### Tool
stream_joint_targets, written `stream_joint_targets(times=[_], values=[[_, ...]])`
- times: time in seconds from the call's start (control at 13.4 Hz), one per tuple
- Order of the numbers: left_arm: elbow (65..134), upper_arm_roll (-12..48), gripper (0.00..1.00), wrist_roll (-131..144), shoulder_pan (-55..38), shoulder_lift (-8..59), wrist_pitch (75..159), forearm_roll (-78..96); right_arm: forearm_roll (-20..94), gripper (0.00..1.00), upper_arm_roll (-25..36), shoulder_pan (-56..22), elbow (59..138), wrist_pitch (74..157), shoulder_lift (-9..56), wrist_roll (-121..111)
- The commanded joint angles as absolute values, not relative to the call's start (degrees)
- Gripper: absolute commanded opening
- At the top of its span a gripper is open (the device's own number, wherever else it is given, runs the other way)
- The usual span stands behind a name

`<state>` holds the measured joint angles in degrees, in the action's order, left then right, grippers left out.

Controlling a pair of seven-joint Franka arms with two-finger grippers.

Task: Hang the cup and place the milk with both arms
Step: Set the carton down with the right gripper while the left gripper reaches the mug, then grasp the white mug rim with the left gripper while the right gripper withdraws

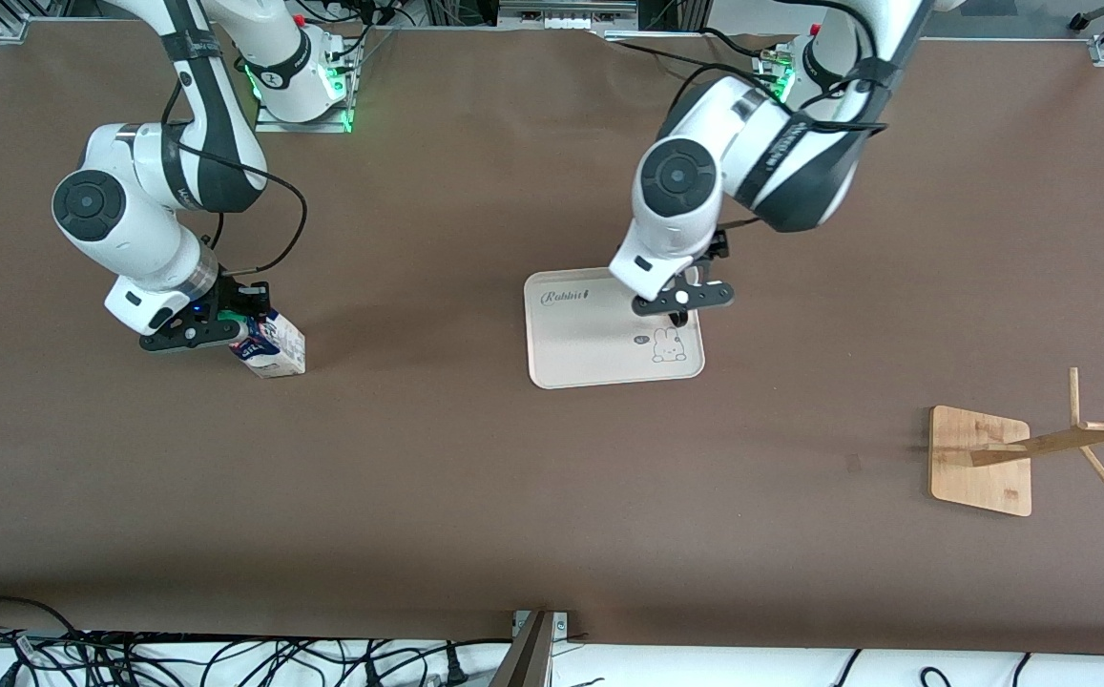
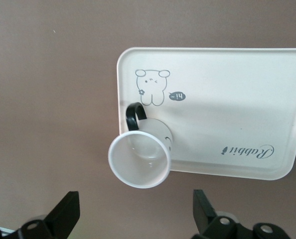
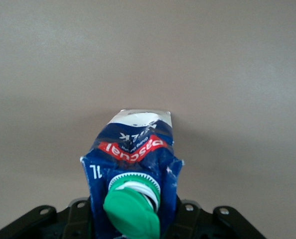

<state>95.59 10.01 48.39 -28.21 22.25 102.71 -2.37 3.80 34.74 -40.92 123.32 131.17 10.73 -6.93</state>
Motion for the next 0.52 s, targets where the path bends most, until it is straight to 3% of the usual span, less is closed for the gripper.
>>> stream_joint_targets(times=[0.0, 0.15, 0.3, 0.45], values=[[105.7, 9.58, 1.0, 55.08, -29.7, 19.69, 111.76, -3.43, 5.18, 0.51, 35.24, -41.66, 124.63, 131.57, 9.14, -8.17], [109.15, 10.46, 1.0, 59.75, -30.5, 19.77, 116.35, -3.34, 5.27, 0.57, 35.24, -41.66, 124.45, 131.66, 9.23, -8.17], [109.6, 10.55, 1.0, 62.48, -31.46, 21.61, 120.21, -3.43, 6.41, 1.0, 35.24, -41.49, 123.4, 131.66, 9.49, -8.26], [109.69, 10.37, 1.0, 62.93, -31.29, 23.46, 124.44, -3.52, 7.29, 1.0, 35.25, -41.22, 122.17, 131.4, 10.02, -8.26]])
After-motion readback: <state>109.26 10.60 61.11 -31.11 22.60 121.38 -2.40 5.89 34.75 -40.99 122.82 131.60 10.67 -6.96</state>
